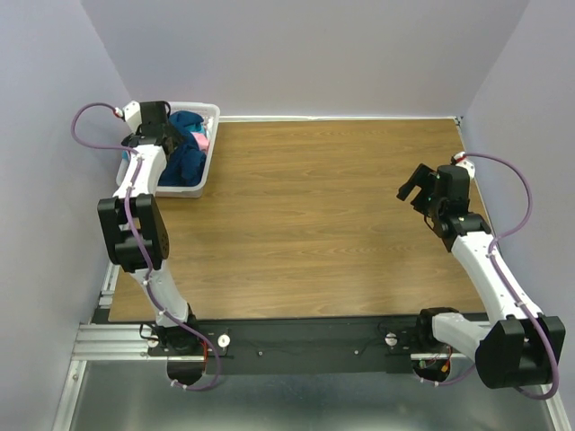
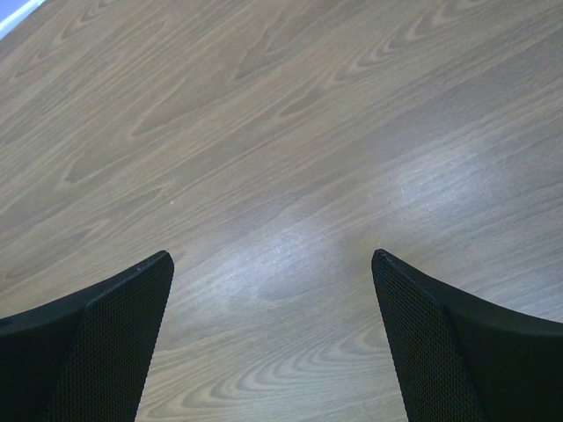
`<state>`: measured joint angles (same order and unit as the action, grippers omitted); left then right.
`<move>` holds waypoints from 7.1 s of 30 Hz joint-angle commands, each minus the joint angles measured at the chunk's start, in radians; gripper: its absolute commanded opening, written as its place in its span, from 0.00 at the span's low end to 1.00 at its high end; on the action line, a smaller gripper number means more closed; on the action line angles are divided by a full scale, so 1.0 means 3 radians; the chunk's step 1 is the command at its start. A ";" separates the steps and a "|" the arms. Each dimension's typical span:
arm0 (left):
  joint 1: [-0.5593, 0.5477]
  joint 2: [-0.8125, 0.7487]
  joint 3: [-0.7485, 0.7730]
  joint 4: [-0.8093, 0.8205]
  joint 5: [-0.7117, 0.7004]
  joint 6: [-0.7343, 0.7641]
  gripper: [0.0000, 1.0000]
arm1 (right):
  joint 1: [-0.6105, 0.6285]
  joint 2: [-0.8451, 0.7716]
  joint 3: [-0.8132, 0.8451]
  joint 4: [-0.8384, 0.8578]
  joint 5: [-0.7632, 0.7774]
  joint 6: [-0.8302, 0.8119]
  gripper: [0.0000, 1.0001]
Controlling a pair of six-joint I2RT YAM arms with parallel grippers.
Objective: Fold and stack the t-shirts
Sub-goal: Grab the tshirt from the pile, then move the tshirt to the center of the board, then flatten the tshirt out
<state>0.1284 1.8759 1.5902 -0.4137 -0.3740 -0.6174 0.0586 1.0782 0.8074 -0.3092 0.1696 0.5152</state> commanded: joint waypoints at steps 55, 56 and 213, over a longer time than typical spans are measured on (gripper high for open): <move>-0.0422 -0.1298 0.1756 0.0637 0.1534 0.0651 0.00 | -0.0016 -0.0337 0.0121 -0.0007 -0.0028 -0.0030 1.00; -0.0615 -0.1319 0.1786 0.0638 0.1488 0.0703 0.00 | -0.0011 -0.0347 0.0141 -0.0007 -0.0049 -0.0020 1.00; -0.2533 -0.1604 -0.2635 0.0638 0.0802 -0.0365 0.93 | -0.0180 0.1177 0.1146 -0.0007 -0.0376 -0.0337 1.00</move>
<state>-0.5758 1.4662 0.9344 -0.1730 -0.0967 -0.6155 0.0071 1.4807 1.3193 -0.2958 0.1913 0.3244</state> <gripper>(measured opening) 0.929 0.997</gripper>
